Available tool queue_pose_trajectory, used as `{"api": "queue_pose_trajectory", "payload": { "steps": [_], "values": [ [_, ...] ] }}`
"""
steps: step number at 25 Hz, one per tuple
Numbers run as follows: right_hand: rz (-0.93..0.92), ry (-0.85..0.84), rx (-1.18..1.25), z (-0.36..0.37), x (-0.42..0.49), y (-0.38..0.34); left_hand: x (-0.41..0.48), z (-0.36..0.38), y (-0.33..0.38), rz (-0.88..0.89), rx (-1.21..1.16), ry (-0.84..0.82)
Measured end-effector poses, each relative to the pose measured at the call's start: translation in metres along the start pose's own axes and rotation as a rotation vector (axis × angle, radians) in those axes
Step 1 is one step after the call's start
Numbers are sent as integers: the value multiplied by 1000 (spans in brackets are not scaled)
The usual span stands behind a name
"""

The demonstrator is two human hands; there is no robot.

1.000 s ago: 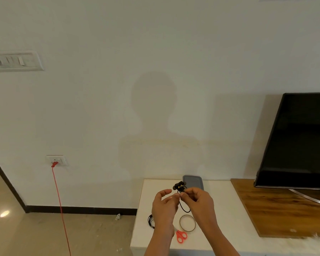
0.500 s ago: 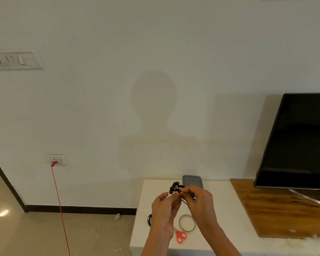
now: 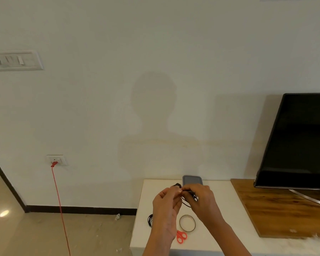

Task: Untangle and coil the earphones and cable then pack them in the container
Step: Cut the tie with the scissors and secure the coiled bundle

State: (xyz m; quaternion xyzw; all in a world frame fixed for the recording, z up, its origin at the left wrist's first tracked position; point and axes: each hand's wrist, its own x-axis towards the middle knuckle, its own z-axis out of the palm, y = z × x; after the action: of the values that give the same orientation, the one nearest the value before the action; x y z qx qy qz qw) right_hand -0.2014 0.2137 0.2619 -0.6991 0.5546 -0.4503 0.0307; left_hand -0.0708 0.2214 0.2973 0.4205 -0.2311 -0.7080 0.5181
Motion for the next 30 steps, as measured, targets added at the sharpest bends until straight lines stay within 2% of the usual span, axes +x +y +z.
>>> {"api": "queue_pose_trajectory", "payload": {
  "steps": [3,6,8,10,12,15,18,22,27,29,30],
  "values": [
    [106,-46,174,-4,1,-6,-3,-1,9,35,97,-30],
    [143,-129,254,-3,-2,-13,-5,-9,16,97,327,-40],
    [213,-109,329,-2,-5,-13,-4,-19,21,247,565,-46],
    [285,-98,422,-4,-6,-12,-1,-28,28,503,910,-60],
    [310,-119,503,-5,-6,-13,1,-33,33,620,1152,-168],
    [352,-107,555,-3,-8,-16,4,-36,32,608,1200,-333],
    [416,-58,598,3,-12,-20,8,-39,23,587,1215,-353],
    [507,-17,582,11,-15,-26,11,-39,11,651,1268,-288],
    [637,45,424,15,-12,-29,13,-37,1,748,1291,-180],
    [659,49,367,15,-9,-28,11,-36,-2,856,1349,-169],
    [676,42,356,15,-8,-27,11,-36,-3,967,1404,-162]
  ]
}}
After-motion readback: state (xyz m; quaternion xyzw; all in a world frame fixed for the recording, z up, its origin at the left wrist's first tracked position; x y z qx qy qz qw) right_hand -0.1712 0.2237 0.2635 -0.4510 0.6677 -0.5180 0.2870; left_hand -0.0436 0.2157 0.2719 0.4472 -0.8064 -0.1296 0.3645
